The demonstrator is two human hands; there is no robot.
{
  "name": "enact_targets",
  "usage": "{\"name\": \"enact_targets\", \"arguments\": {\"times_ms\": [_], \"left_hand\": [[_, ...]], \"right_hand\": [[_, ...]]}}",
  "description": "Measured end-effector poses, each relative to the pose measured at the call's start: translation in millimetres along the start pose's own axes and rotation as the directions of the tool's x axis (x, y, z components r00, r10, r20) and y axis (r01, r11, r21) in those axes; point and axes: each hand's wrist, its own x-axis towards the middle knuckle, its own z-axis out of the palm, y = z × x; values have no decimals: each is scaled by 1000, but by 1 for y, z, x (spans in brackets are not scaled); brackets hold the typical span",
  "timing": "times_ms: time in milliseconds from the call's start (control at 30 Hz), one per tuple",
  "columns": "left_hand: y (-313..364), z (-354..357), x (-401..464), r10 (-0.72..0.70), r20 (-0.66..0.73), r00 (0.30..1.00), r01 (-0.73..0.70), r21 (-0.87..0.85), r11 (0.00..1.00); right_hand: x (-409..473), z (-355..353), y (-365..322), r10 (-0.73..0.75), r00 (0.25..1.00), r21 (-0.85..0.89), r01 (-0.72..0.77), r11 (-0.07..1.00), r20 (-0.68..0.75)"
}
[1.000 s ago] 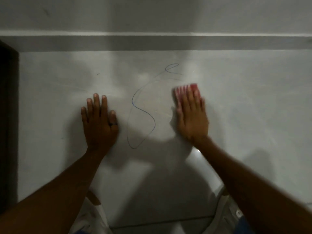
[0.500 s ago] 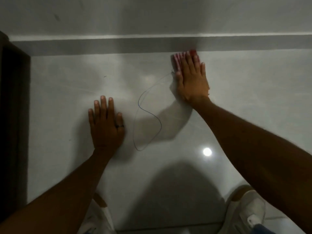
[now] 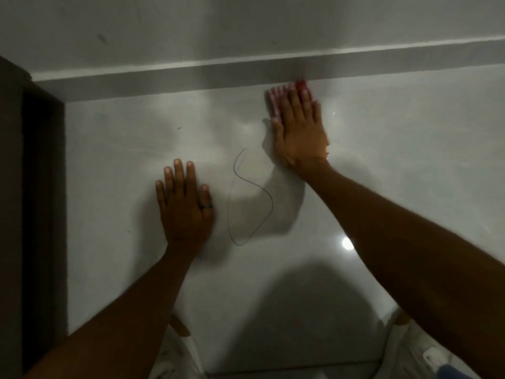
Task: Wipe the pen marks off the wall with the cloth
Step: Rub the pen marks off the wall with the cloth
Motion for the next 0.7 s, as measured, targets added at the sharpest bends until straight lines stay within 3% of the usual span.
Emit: {"name": "enact_targets", "arguments": {"times_ms": [133,267,400,500,533,567,600,700], "left_hand": [[0,0,-1,-2,2,1000,2,-1,1000],[1,-4,-1,8,7,1000,-8,-9,1000],[0,-4,-1,-2,19,1000,3,-30,1000],[1,-4,-1,-7,26,1000,8,-46,999],[2,-4,-1,-4,27,1000,5,-44,999],[2,-4,0,-4,28,1000,5,-36,999],[1,-4,-1,-3,31,1000,4,-26,1000],[0,-3,-2,-12,42,999,13,-12,1000]], "right_hand": [[-65,28,-48,-349,932,-7,351,936,92],[-141,46,-45,-492,862,29,492,870,124],[-222,60,-23,-747,619,101,750,654,241],[-205,60,-7,-872,392,191,870,455,292],[-186,58,-5,-895,348,212,887,411,281],[-165,54,-4,-901,353,196,893,405,252],[-144,51,-4,-886,412,154,881,447,213],[-75,33,-5,-715,679,-15,727,687,168]]}}
